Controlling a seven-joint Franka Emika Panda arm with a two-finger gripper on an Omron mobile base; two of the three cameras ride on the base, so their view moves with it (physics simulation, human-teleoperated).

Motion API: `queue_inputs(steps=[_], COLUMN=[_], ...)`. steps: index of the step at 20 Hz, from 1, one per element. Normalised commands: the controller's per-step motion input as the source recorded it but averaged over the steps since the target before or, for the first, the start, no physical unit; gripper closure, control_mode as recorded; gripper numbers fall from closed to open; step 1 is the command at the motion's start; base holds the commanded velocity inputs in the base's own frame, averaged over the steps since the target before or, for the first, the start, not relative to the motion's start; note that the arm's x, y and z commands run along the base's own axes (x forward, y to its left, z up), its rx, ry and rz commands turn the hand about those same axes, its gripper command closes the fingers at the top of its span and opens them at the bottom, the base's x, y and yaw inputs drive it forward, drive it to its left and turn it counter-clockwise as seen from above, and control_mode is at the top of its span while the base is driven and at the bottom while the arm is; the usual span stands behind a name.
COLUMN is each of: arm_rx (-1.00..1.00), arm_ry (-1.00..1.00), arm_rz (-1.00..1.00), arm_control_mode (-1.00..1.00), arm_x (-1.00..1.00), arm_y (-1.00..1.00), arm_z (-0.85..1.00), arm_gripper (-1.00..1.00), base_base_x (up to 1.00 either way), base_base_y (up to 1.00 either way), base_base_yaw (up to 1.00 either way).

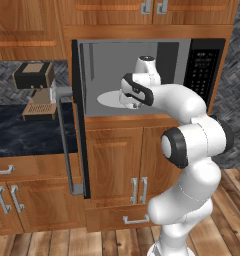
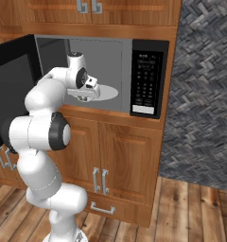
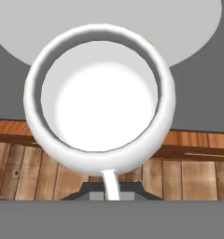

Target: Pick the mug from the counter and place it inside the microwave. Then close the microwave.

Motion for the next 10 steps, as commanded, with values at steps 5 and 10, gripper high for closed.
queue_inputs(steps=[5, 10], arm_rx=[0.0, 0.0], arm_ry=[0.04, 0.01], arm_rz=[0.0, 0.0], arm_control_mode=[-1.0, -1.0], arm_x=[0.42, 0.38], arm_y=[0.04, 0.01], arm_z=[-0.1, -0.15], arm_gripper=[1.0, 1.0], base_base_x=[0.0, 0.0], base_base_y=[0.0, 0.0], base_base_yaw=[0.0, 0.0])
